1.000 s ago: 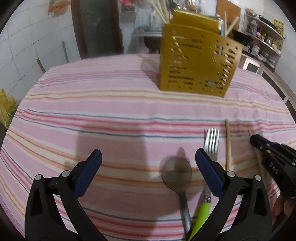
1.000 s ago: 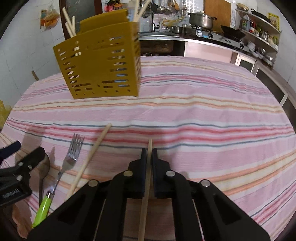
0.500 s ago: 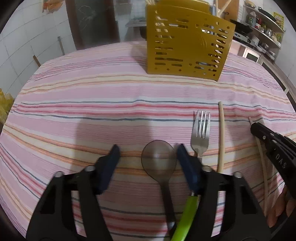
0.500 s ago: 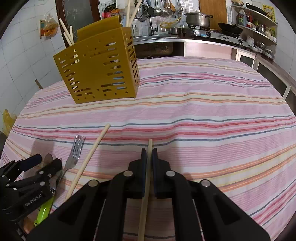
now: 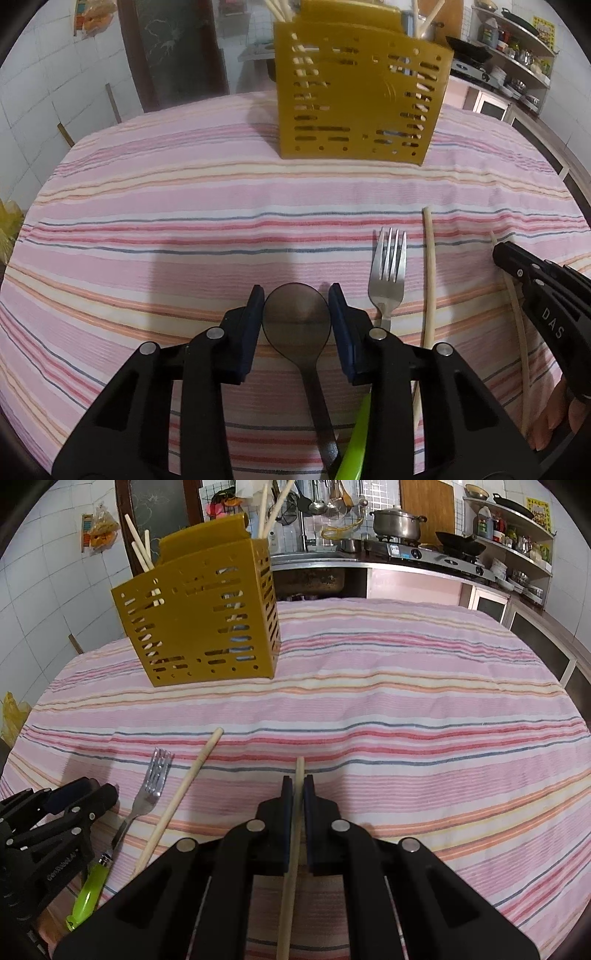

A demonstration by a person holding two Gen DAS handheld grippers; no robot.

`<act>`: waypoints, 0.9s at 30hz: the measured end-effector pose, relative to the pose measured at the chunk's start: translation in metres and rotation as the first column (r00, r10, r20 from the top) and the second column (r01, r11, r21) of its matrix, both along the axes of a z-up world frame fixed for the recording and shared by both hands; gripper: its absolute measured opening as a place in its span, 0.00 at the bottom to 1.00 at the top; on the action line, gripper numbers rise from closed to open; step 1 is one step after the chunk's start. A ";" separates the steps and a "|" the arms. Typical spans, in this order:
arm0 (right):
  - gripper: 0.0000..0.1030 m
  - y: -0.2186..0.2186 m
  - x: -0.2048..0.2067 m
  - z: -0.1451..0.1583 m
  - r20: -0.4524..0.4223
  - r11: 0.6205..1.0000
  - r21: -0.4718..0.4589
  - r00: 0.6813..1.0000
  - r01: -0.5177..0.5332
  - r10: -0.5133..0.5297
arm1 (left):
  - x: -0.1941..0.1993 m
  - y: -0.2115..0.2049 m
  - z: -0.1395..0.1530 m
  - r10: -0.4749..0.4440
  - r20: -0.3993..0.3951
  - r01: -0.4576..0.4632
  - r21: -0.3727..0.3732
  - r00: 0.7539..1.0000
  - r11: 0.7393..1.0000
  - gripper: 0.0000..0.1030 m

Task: Organize utensils
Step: 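Close the left tool on the green-handled spoon's bowl while the right tool holds its chopstick, then carry the spoon and chopstick up and lower both into the yellow holder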

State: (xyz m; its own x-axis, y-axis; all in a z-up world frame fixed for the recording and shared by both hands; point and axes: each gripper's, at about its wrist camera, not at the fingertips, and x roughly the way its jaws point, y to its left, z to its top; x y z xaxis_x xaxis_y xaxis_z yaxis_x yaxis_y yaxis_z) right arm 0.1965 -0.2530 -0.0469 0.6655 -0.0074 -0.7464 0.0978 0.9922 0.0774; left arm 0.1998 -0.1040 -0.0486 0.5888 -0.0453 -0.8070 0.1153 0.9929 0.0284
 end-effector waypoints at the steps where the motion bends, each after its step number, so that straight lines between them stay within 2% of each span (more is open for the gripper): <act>1: 0.06 0.000 0.000 0.001 0.004 1.000 -0.001 1.000 0.000 0.000 | -0.001 0.001 0.003 -0.002 0.009 0.002 -0.002 1.000 1.000 0.34; 9: 0.06 -0.008 -0.006 0.023 0.073 0.999 0.018 0.997 0.037 -0.038 | -0.008 0.012 0.034 -0.004 0.124 0.001 0.017 0.992 1.000 0.34; 16: 0.06 -0.013 -0.013 0.047 0.160 0.998 0.023 0.985 0.065 -0.068 | -0.008 0.023 0.058 -0.010 0.200 0.011 -0.002 0.980 1.000 0.34; 27: 0.06 -0.007 -0.025 0.085 0.336 0.994 0.010 0.936 0.106 -0.104 | -0.017 0.035 0.091 -0.030 0.341 0.031 0.002 0.940 1.000 0.34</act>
State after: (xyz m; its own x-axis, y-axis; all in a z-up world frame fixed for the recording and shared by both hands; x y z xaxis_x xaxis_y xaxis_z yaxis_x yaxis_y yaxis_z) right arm 0.1711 -0.2605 0.0380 0.8725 -0.0956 -0.4791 0.1710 0.9784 0.1162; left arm 0.1827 -0.0686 0.0420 0.8268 -0.0698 -0.5582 0.1295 0.9892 0.0680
